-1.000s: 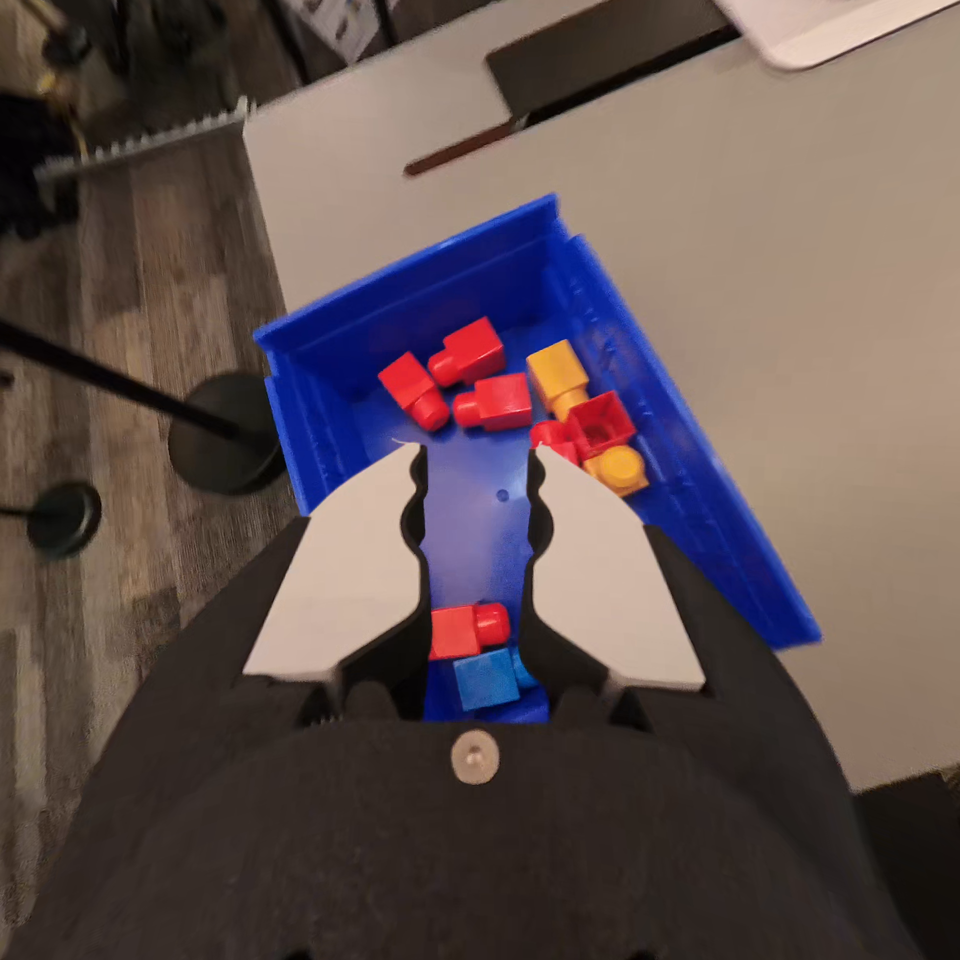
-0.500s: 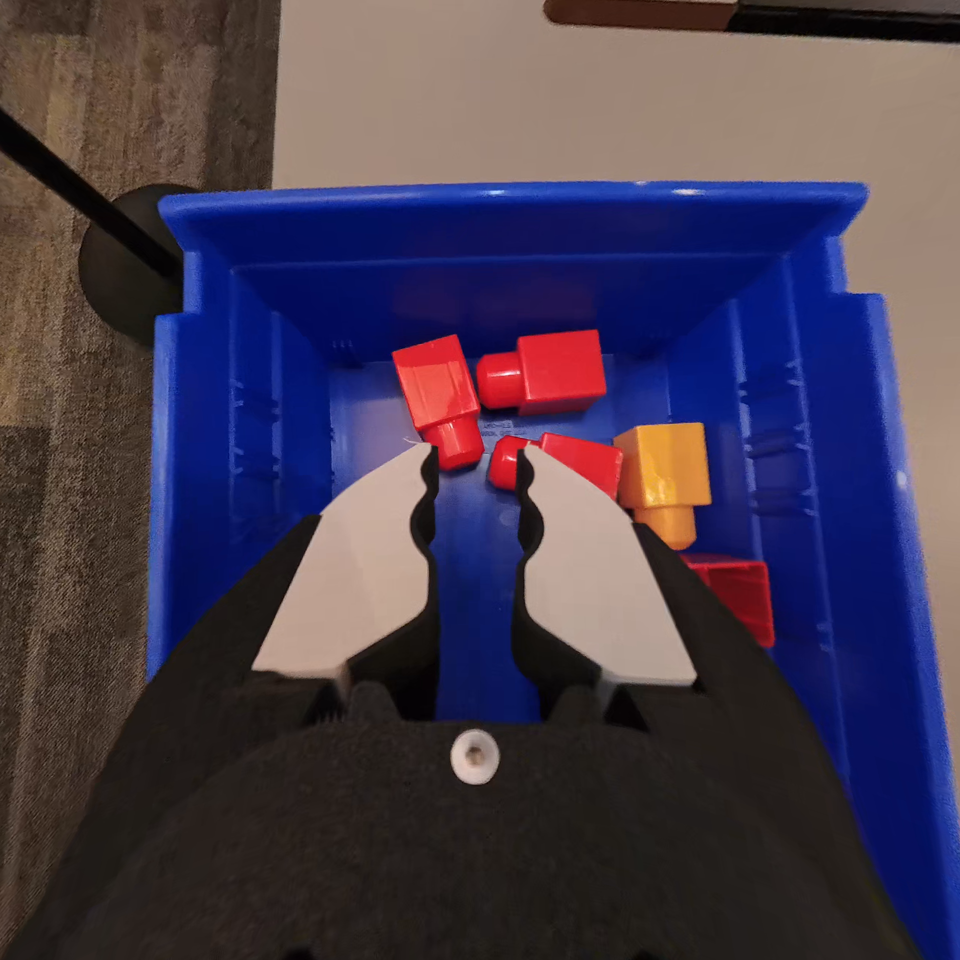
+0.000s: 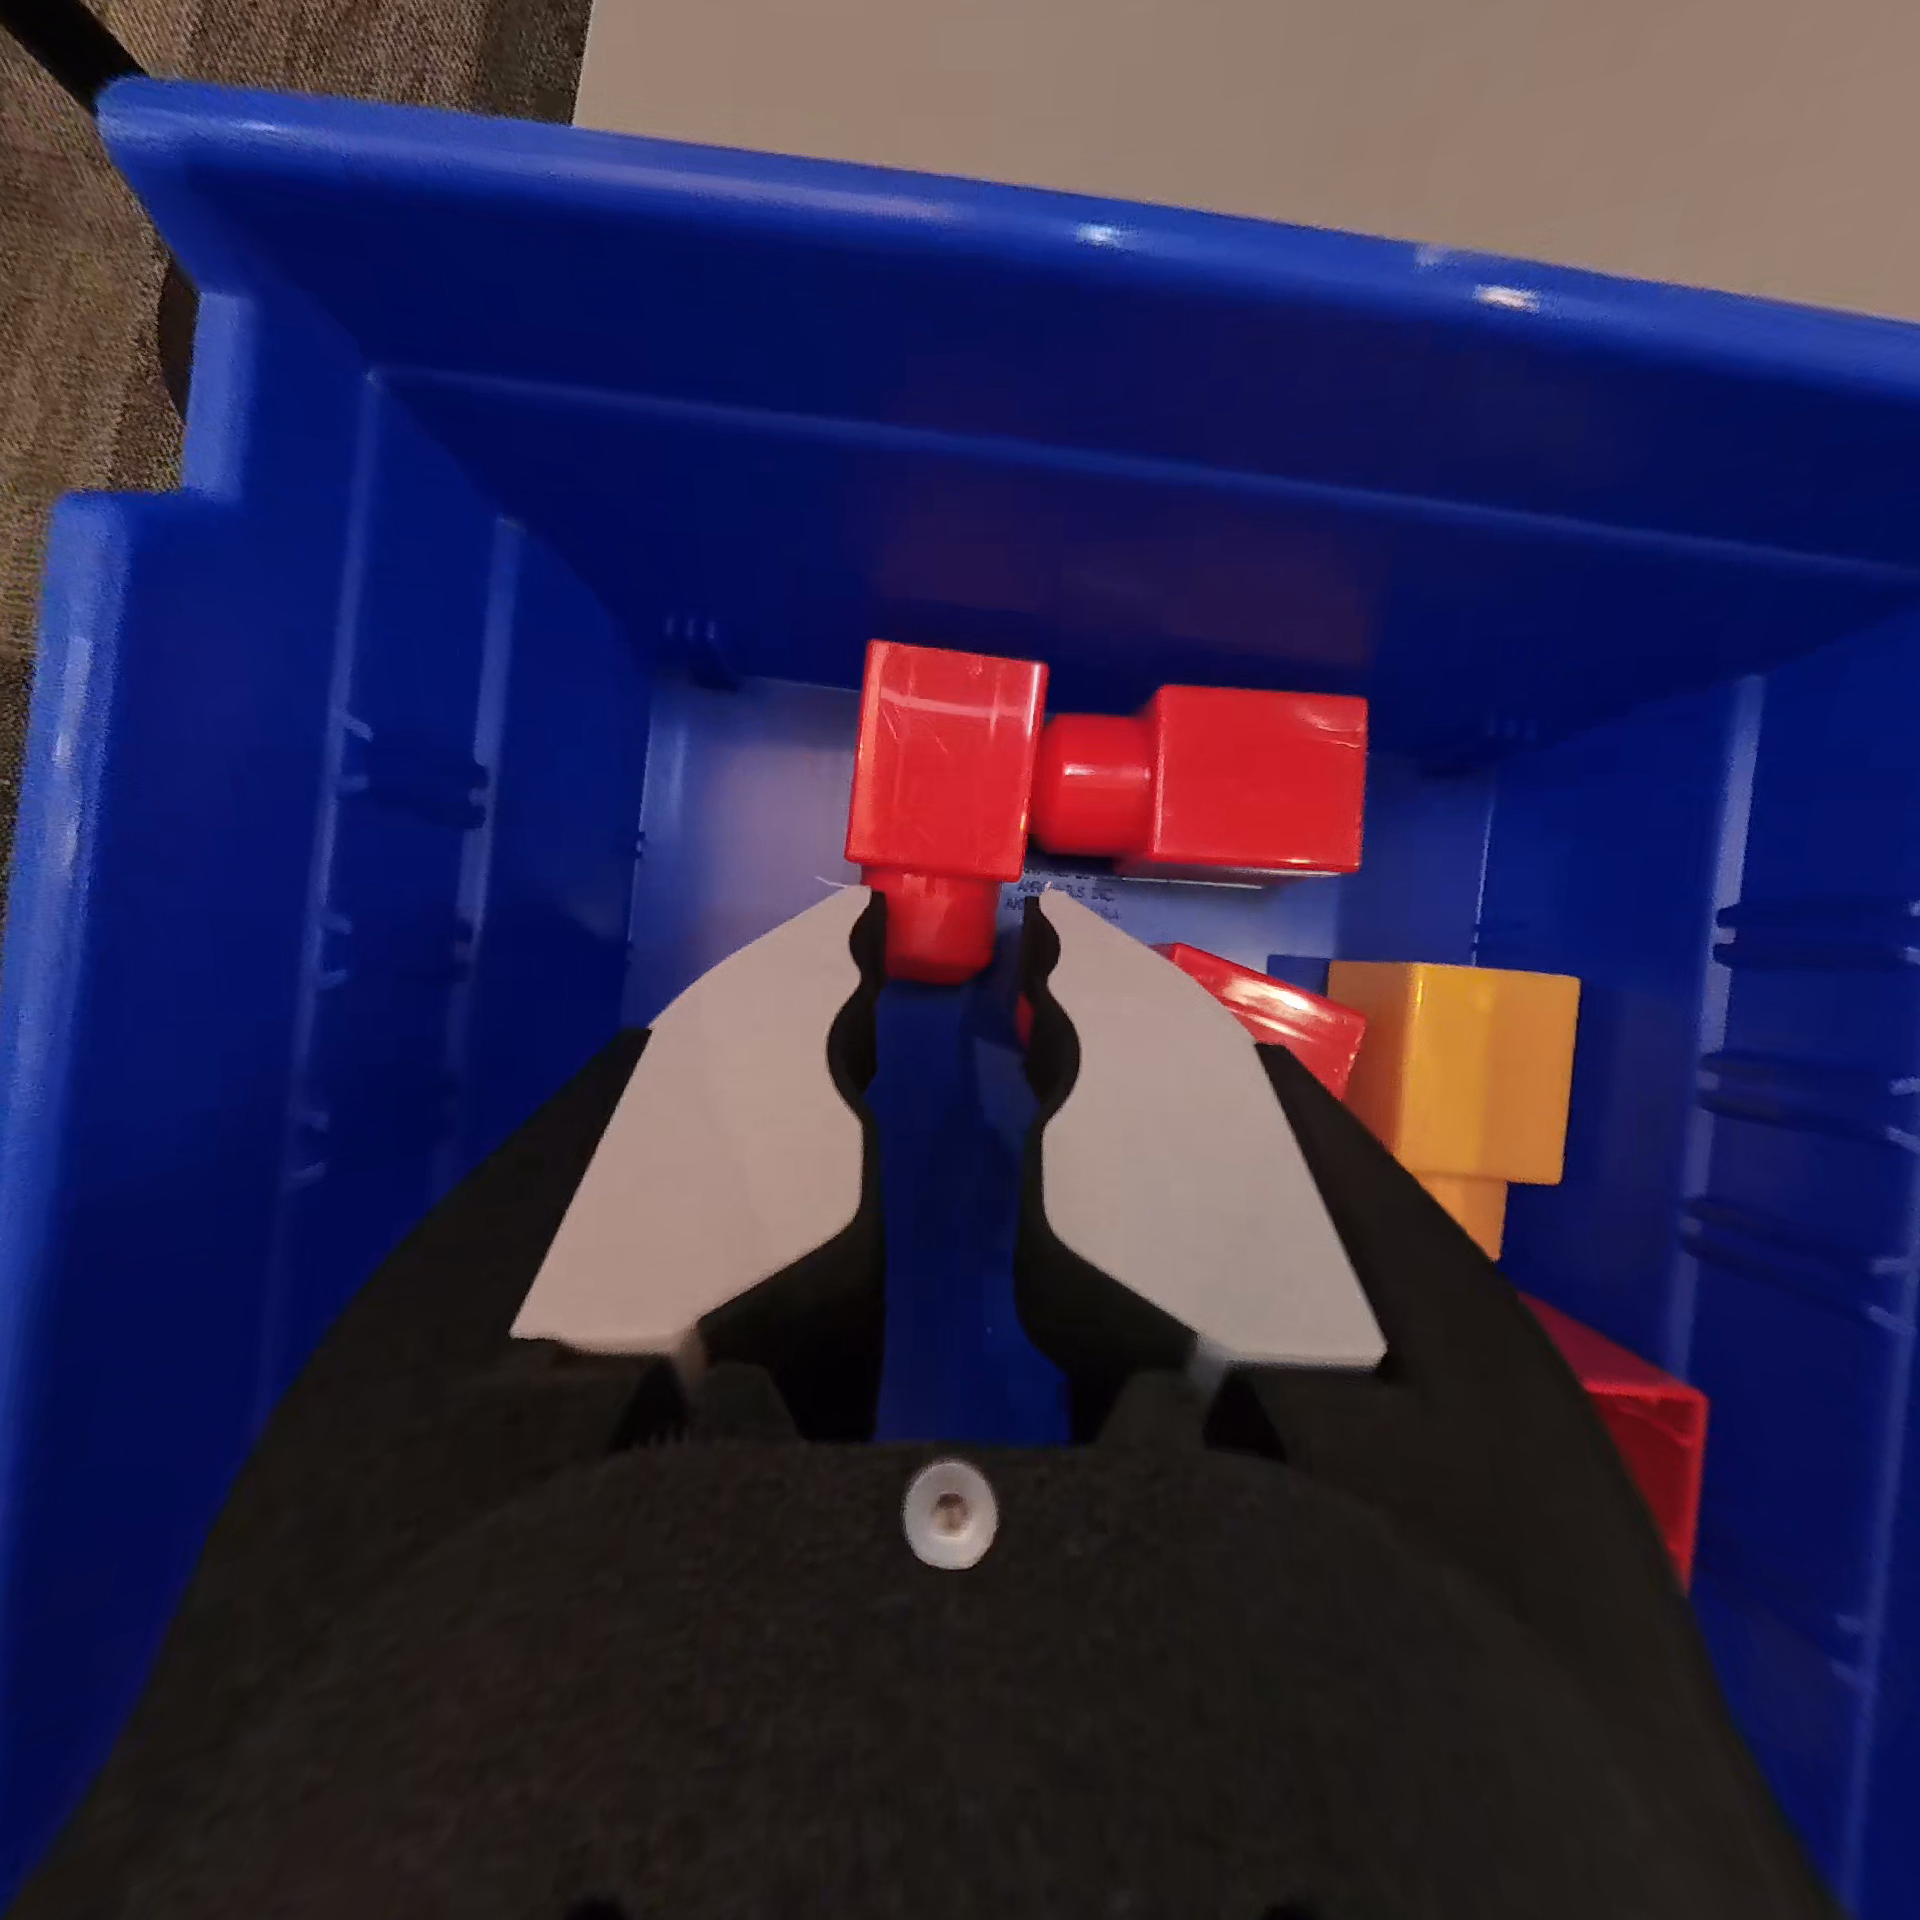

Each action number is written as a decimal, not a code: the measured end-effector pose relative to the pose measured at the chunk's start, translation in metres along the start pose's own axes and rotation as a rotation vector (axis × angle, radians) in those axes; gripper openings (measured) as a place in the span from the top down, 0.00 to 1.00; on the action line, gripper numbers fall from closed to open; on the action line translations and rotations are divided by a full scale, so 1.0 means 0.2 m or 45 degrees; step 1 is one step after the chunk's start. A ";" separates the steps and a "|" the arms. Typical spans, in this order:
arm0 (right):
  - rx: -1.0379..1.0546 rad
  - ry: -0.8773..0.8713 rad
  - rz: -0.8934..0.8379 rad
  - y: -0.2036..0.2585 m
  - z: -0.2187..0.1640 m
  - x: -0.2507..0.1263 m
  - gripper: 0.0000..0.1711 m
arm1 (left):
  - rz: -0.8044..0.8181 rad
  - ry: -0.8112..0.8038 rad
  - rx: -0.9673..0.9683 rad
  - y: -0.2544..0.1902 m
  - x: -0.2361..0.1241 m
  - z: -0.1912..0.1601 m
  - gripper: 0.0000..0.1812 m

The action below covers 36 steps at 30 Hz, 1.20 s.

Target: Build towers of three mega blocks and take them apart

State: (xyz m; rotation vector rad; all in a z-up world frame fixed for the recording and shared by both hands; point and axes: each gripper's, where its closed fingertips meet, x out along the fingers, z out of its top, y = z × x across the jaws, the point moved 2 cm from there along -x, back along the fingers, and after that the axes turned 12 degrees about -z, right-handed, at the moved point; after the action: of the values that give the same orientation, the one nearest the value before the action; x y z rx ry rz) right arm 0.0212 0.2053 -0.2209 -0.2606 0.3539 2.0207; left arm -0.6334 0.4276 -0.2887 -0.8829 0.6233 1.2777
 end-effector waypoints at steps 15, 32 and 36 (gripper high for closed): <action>-0.014 -0.057 -0.009 0.01 0.05 -0.06 0.34 | -0.076 0.045 -0.084 0.04 -0.02 -0.05 0.74; -0.032 -0.074 -0.019 0.03 0.06 -0.09 0.35 | -0.058 0.113 0.046 0.06 0.02 -0.06 0.84; -0.052 -0.077 -0.016 0.04 0.07 -0.09 0.35 | 0.006 0.191 0.180 0.04 -0.11 -0.04 0.84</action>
State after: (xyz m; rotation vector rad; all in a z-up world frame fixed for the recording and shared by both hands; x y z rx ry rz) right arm 0.0210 0.1914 -0.2010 -0.2260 0.2724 2.0206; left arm -0.6461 0.4100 -0.2762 -0.8652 0.8246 1.1632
